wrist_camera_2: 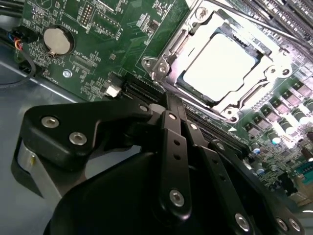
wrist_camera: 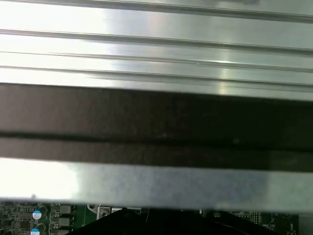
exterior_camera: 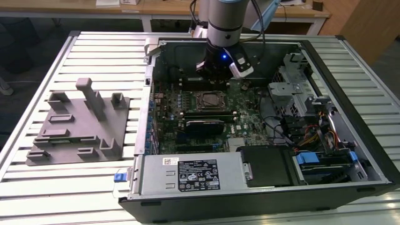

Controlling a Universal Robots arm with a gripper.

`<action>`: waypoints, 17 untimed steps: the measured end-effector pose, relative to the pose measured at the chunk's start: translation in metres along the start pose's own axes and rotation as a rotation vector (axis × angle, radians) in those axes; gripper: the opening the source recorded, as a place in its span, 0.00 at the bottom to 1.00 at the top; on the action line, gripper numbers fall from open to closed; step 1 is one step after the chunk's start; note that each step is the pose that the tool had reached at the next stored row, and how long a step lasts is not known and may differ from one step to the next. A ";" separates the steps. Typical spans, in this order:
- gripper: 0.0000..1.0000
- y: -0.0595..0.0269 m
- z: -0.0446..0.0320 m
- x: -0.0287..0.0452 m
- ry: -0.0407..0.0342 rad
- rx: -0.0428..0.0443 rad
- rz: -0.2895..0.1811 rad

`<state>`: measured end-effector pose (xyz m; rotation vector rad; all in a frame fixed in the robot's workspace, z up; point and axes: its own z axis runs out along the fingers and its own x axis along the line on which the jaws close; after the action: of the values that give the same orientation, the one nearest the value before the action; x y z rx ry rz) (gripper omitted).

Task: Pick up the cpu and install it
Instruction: 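Install the first cpu locking lever, then install the second cpu locking lever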

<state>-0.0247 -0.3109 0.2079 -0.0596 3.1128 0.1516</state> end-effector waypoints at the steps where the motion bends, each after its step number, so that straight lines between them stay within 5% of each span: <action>1: 0.11 -0.0004 0.0000 0.0000 0.0000 0.0000 0.000; 17: 0.11 -0.0062 -0.0006 0.0001 0.0000 0.0000 0.000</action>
<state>-0.0246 -0.3171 0.2079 -0.0595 3.1128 0.1516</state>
